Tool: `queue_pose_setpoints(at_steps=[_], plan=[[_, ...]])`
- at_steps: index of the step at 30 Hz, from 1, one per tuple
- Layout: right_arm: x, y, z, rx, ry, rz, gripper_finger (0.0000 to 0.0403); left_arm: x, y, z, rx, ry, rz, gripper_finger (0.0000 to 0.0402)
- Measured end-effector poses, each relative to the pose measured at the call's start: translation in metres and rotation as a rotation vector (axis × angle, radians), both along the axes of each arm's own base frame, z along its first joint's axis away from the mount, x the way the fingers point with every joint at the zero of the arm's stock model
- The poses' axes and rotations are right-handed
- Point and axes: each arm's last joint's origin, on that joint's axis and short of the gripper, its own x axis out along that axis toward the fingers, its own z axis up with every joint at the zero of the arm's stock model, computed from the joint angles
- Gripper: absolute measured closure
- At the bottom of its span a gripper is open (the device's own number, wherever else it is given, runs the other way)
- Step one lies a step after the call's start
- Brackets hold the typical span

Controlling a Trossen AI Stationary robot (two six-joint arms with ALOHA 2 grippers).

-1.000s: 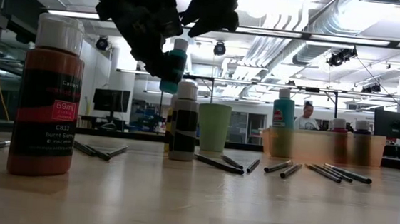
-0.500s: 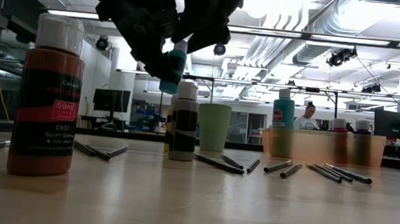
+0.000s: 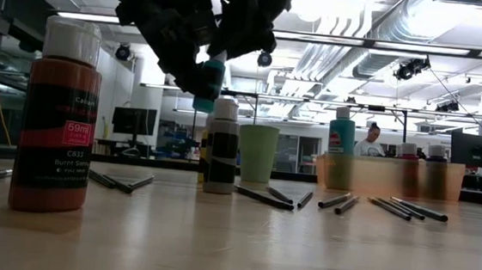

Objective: Pick & Place Paint Supplies
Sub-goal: Put the small blue paint bottle into the orange bin

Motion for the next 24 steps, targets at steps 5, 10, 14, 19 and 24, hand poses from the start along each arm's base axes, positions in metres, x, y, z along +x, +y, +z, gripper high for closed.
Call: queue_pose_setpoints(at_steps=[5,10,14,19,24], plan=[[-0.002,0.000,-0.001,0.007,0.015,-0.004,0.0288,0.000,0.000,0.000,0.003,0.000,-0.003,0.0288],[-0.002,0.000,0.000,0.034,0.003,-0.030,0.0276,0.000,0.000,0.000,0.001,0.001,-0.005,0.0288],[-0.006,0.001,0.007,0.053,-0.012,-0.045,0.0290,0.001,0.000,0.001,-0.002,-0.008,-0.010,0.0275],[-0.015,0.000,0.019,0.073,-0.024,-0.077,0.0290,-0.001,-0.001,0.004,0.003,-0.012,-0.006,0.0231],[-0.034,-0.006,0.033,0.051,0.005,-0.193,0.0290,-0.006,-0.002,0.009,0.017,-0.017,0.002,0.0201]])
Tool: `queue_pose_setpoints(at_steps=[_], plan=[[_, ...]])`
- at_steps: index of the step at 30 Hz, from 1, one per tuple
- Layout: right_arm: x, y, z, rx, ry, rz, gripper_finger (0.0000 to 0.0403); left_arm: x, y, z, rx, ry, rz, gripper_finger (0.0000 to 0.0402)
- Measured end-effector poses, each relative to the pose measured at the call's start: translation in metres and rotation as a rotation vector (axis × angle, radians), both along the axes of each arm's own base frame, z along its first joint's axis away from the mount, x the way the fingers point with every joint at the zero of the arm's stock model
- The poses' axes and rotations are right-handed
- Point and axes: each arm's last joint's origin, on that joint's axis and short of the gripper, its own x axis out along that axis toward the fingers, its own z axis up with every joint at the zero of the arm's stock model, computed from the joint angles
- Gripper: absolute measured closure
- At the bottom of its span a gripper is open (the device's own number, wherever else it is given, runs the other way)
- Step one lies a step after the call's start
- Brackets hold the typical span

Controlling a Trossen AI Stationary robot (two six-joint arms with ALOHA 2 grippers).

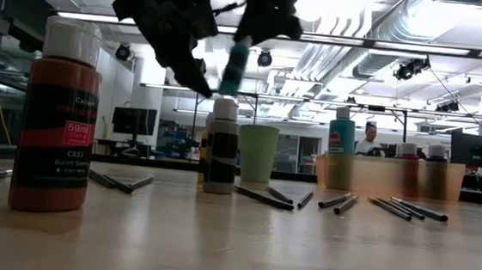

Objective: Pick & Place Paint Supplies
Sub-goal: Put the small blue paint bottle into the orange bin

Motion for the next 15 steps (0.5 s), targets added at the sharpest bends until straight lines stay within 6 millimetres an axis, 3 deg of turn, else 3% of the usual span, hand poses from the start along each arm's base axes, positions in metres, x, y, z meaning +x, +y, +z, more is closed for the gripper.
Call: queue_pose_setpoints(at_steps=[15], plan=[[-0.096,-0.047,0.037,-0.166,0.185,-0.690,0.0290,-0.009,-0.001,0.009,0.030,0.009,0.029,0.0197]])
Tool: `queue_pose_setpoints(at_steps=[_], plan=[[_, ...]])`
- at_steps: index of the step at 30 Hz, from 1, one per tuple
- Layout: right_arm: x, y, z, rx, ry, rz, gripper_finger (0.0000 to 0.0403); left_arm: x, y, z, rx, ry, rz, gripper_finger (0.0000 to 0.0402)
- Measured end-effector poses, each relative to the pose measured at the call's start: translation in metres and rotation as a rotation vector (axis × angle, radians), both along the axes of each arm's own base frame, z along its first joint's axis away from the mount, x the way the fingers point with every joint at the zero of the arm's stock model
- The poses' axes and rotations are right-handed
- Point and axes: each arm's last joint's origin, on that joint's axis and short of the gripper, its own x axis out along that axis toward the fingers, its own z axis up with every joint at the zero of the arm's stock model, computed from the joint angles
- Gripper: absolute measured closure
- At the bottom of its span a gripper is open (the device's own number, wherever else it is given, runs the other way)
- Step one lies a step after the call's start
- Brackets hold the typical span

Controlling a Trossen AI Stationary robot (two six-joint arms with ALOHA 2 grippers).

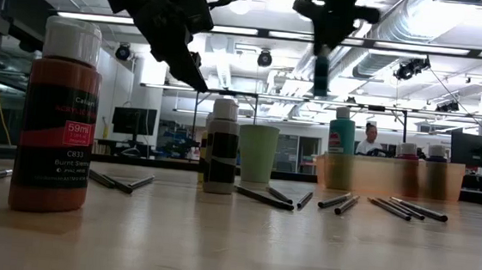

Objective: Pick & Place Paint Supplies
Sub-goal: Put the small blue paint bottle into the orange bin

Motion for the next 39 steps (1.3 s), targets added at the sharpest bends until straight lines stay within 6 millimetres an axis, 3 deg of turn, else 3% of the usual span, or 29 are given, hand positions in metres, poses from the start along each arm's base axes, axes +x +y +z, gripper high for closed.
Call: queue_pose_setpoints(at_steps=[4,11,25,33,39], plan=[[-0.021,-0.013,0.009,-0.022,-0.018,-0.128,0.0290,0.000,0.000,0.000,0.001,-0.003,0.001,0.0197],[-0.048,-0.033,0.005,-0.035,0.045,-0.345,0.0290,0.000,0.000,0.000,0.001,-0.004,0.001,0.0197],[-0.060,-0.042,-0.068,-0.024,0.110,-0.515,0.0288,0.000,0.000,0.000,-0.003,-0.001,0.003,0.0197],[-0.075,-0.054,-0.094,-0.031,-0.015,-0.580,0.0286,-0.001,0.000,0.000,-0.006,0.006,0.003,0.0197],[-0.084,-0.064,-0.114,-0.017,-0.008,-0.625,0.0286,-0.002,0.000,-0.002,-0.013,0.030,0.003,0.0197]])
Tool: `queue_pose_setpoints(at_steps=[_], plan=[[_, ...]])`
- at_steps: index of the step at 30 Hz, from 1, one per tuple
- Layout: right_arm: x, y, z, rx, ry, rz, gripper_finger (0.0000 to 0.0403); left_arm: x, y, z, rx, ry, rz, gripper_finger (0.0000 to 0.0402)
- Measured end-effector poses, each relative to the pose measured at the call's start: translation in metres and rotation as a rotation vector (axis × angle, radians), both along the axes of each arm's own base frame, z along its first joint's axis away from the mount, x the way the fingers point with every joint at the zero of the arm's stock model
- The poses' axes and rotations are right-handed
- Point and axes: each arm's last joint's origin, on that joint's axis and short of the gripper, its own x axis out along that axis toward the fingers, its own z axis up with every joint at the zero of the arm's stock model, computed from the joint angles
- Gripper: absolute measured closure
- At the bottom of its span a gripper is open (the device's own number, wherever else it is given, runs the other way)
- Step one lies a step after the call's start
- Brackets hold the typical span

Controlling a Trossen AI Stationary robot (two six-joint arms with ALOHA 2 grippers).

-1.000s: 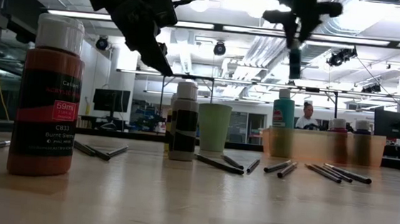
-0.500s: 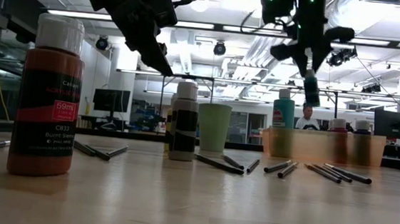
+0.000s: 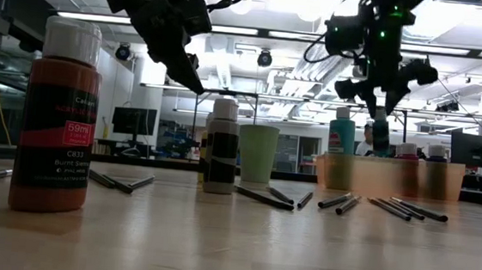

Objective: Pick & Place Paint Supplies
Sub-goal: Put the small blue paint bottle into the orange bin

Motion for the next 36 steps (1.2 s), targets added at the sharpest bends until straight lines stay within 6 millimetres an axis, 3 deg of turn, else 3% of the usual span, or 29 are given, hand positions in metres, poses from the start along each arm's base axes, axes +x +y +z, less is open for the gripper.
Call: queue_pose_setpoints(at_steps=[9,16,25,36], plan=[[-0.012,-0.008,-0.024,0.010,-0.041,-0.076,0.0282,-0.001,0.000,-0.001,-0.003,0.009,0.000,0.0197],[-0.014,-0.016,-0.028,0.026,-0.077,-0.073,0.0280,-0.001,0.000,-0.001,-0.005,0.009,-0.002,0.0197],[-0.017,-0.015,-0.017,0.031,-0.124,0.002,0.0282,-0.001,0.000,-0.001,-0.005,0.010,-0.001,0.0197],[-0.034,-0.012,0.003,-0.050,-0.178,-0.068,0.0283,-0.001,0.000,-0.001,-0.006,0.010,0.002,0.0197]])
